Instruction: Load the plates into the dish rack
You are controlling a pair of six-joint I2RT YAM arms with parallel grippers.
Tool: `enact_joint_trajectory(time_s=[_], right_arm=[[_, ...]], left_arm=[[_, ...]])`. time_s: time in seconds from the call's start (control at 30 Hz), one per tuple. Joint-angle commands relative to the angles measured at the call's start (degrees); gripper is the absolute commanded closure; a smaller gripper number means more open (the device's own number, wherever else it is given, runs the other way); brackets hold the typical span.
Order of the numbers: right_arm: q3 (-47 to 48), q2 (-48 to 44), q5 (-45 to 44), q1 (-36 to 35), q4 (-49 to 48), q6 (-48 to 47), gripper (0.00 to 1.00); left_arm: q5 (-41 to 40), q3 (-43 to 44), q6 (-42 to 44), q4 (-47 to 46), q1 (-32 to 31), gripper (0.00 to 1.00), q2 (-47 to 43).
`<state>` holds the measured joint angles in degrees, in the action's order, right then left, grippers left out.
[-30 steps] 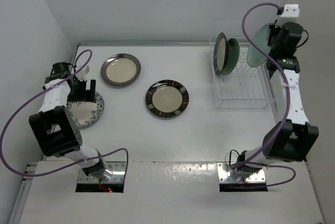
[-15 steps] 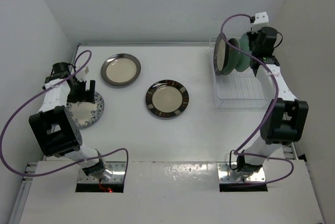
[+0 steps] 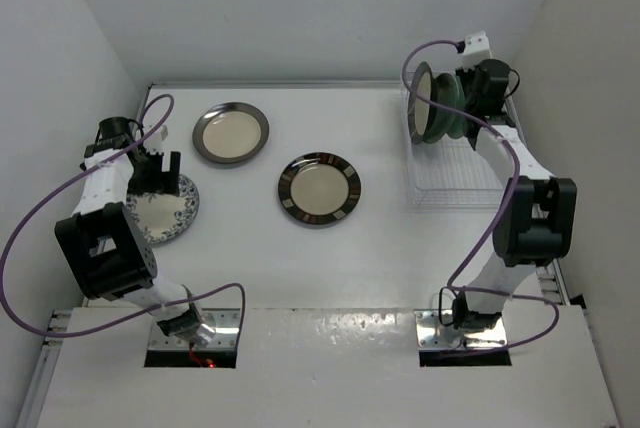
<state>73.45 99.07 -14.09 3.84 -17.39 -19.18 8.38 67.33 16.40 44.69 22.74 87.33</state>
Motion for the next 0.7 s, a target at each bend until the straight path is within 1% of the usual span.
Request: enact_joint_trajectory(time_s=[0.0, 0.13, 0.2, 0.23, 0.3, 0.5, 0.53, 0.57, 0.63, 0.67], right_arm=[[0.8, -2.3, -2.8, -1.4, -15.2, -5.4, 1.0], [-1.3, -1.9, -1.1, -2.9, -15.7, -6.0, 1.0], [-2.3, -1.5, -1.3, -3.4, -18.0, -6.1, 1.0], [-4.0, -1.2, -1.5, -5.3, -18.8, -6.1, 1.0], [-4.7, -0.2, -1.6, -6.2, -19.7, -6.0, 1.0], [-8.3, 2.1, -5.9, -6.9, -25.0, -5.3, 1.0], [-8.4, 2.3, -6.1, -6.8, -25.0, -4.1, 1.0], [-8.5, 2.4, -6.2, -7.0, -24.9, -3.7, 0.94], [-8.3, 2.7, -6.9, -6.7, -24.4, -3.0, 0.89], [-8.2, 2.9, -7.1, -6.6, -24.2, -2.6, 0.84]], left_arm=[[-0.2, 1.9, -0.4, 0.5, -0.5, 0.01, -0.4], [-0.2, 1.9, -0.4, 0.5, -0.5, 0.01, -0.4], [-0.2, 1.9, -0.4, 0.5, -0.5, 0.01, -0.4], [-0.2, 1.9, -0.4, 0.5, -0.5, 0.01, -0.4], [-0.7, 1.9, -0.4, 0.5, -0.5, 0.01, -0.4], [-0.7, 1.9, -0.4, 0.5, -0.5, 0.01, -0.9], [-0.7, 1.9, -0.4, 0.5, -0.5, 0.01, -0.9], [-0.7, 1.9, -0.4, 0.5, -0.5, 0.01, -0.9], [-0.7, 1.9, -0.4, 0.5, -0.5, 0.01, -0.9], [-0.7, 1.9, -0.4, 0.5, -0.5, 0.01, -0.9]])
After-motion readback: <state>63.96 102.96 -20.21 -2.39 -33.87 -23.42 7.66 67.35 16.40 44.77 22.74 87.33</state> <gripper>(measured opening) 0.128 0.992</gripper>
